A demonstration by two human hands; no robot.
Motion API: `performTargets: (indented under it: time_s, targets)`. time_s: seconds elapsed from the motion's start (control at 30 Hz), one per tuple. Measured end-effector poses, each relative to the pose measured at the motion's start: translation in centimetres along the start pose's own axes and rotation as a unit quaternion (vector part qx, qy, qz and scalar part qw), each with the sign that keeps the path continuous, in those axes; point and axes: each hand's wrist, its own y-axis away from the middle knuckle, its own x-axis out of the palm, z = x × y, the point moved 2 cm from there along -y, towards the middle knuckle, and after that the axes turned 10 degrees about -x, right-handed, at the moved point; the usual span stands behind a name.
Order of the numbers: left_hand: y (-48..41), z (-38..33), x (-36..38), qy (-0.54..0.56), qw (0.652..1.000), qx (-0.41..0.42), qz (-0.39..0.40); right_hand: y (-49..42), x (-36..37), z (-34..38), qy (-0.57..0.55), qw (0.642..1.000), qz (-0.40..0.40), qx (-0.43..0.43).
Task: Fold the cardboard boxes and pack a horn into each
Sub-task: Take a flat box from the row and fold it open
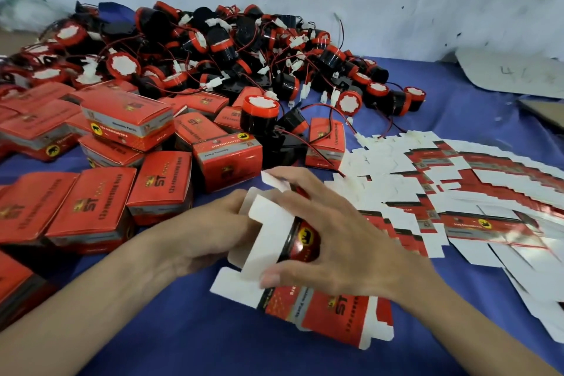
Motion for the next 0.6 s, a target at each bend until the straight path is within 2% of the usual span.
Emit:
performTargets:
  time_s: [0.07, 0.17, 0.23, 0.3, 0.4, 0.47, 0.5, 0.6]
  targets:
    - [0.4, -0.3, 0.3, -0.007, 0.999, 0.022, 0.034, -0.1, -0.4, 0.1, -0.025, 0.999, -0.021, 0.007]
    - [1.1, -1.6, 0.2, 0.1, 0.988, 0.095, 0.072, -0.1, -2.3, -0.3, -0.123, 0.979, -0.152, 0.057]
    - [0.9, -2.0, -0.3, 0.175, 0.968, 0.173, 0.052, 0.1, -3.8, -0.8, -0.158, 0.948, -0.26, 0.091]
    - [0.6, -2.5, -0.2, 0.153, 0.954, 0.256, -0.002, 0.1, -4.3, -1.3, -0.176, 0.923, -0.322, 0.119]
    - [0.6, -2.4, 1.6, 0.039, 0.945, 0.32, -0.059, 0.0, -2.8, -1.1, -0.224, 0.912, -0.316, 0.135]
    - [1.0, -1.2, 2.8, 0.031, 0.943, 0.323, -0.073, -0.2, -1.2, -0.6, -0.225, 0.914, -0.316, 0.119]
    - [1.2, -0.6, 2.9, 0.037, 0.935, 0.336, -0.109, -0.1, -0.6, -0.4, -0.239, 0.909, -0.324, 0.113]
    - [1.5, -0.3, 3.1, 0.063, 0.889, 0.405, -0.204, 0.1, 0.7, -0.5, -0.353, 0.861, -0.348, 0.117]
